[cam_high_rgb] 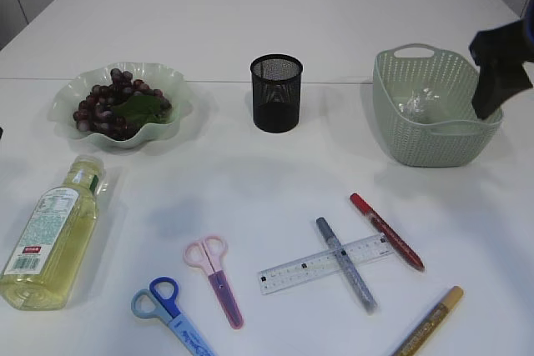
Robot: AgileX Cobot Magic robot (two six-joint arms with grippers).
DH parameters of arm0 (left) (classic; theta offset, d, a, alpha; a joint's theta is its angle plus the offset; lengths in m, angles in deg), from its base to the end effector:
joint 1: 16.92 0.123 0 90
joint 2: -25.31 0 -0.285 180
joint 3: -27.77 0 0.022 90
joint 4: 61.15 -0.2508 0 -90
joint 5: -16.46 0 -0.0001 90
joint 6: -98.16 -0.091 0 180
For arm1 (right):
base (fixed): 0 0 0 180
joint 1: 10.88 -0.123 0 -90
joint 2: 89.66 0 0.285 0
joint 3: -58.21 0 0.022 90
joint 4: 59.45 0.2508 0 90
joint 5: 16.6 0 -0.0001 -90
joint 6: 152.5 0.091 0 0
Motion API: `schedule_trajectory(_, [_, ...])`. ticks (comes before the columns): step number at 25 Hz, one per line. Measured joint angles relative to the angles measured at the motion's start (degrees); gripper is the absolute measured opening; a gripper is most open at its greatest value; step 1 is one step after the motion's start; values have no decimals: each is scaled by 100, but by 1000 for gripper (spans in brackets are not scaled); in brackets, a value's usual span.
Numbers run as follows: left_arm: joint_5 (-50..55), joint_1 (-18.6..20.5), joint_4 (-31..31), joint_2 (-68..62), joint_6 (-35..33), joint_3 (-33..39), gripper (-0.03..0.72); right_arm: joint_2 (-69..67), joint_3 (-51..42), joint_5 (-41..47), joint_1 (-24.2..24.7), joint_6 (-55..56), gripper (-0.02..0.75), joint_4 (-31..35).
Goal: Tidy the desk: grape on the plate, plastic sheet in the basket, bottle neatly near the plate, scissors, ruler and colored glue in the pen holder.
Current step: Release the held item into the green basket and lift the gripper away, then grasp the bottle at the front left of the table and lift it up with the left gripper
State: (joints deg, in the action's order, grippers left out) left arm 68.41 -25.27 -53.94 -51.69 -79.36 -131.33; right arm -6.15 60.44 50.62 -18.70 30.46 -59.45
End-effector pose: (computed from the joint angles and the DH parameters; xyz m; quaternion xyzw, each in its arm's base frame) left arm 0.2293 -0.0427 0.3098 0.0248 0.9637 -0.0821 0.2529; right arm 0.3099 0.0426 0.3232 -0.0418 0.9861 0.0151 0.1602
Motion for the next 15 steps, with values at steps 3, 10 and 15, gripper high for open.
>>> schedule_trajectory(3, [-89, 0, 46, -51, 0, 0, 435, 458, -694, -53, 0, 12, 575, 0])
schedule_trajectory(10, [-140, 0, 59, -378, 0, -103, 435, 1287, -1665, -138, 0, 12, 575, 0])
schedule_trajectory(15, [432, 0, 22, -1357, 36, -875, 435, 1494, -1973, -167, 0, 12, 575, -39])
